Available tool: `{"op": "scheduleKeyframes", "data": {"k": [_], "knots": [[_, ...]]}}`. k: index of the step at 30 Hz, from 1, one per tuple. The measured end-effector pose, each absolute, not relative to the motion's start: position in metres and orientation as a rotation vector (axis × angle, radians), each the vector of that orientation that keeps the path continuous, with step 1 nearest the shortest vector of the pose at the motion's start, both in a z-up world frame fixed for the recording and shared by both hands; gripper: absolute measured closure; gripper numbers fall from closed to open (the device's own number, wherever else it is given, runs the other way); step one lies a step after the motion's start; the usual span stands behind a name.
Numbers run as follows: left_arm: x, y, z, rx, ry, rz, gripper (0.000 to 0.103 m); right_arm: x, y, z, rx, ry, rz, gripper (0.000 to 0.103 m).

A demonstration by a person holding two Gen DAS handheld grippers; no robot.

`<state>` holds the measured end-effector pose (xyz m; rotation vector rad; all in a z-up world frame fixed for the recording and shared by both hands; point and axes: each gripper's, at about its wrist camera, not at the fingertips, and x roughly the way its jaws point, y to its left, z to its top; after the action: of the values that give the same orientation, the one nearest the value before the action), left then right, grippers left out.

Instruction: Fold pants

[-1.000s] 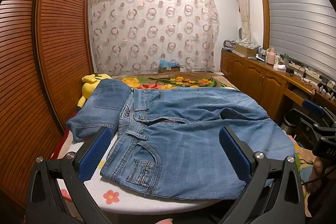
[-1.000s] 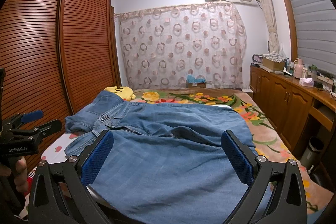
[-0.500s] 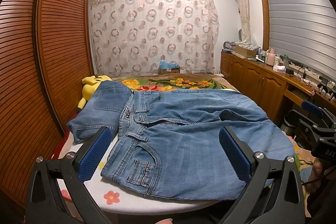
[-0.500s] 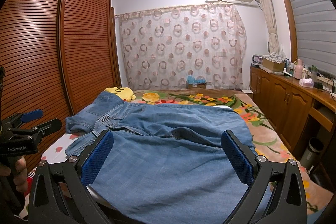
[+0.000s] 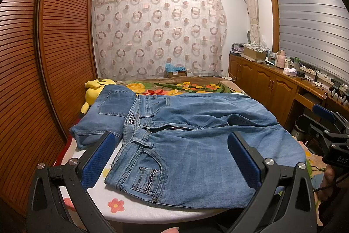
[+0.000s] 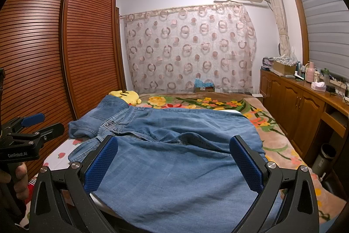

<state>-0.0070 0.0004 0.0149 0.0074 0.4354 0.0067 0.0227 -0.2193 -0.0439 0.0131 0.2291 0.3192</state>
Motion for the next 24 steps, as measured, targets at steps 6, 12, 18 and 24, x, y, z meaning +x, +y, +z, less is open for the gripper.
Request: {"op": "scheduleKeyframes", "data": {"k": [6,12,18,24], "knots": [[-0.0079,-0.0001,0.0156,0.008,0.435,0.006,0.0,0.0227,-0.2197,-0.0436,0.014,0.23,0.32,0.001],[-0.008,-0.0008,0.0148,0.009,0.433,0.007,0.0,0.0226,-0.2195,-0.0432,0.012,0.229,0.321,0.001],[-0.0093,-0.0009,0.0173,0.01,0.434,0.008,0.0,0.0221,-0.219,-0.0432,0.011,0.228,0.321,0.001],[-0.009,-0.0004,0.0165,0.009,0.432,0.006,0.0,0.022,-0.2192,-0.0435,0.011,0.228,0.32,0.001]]}}
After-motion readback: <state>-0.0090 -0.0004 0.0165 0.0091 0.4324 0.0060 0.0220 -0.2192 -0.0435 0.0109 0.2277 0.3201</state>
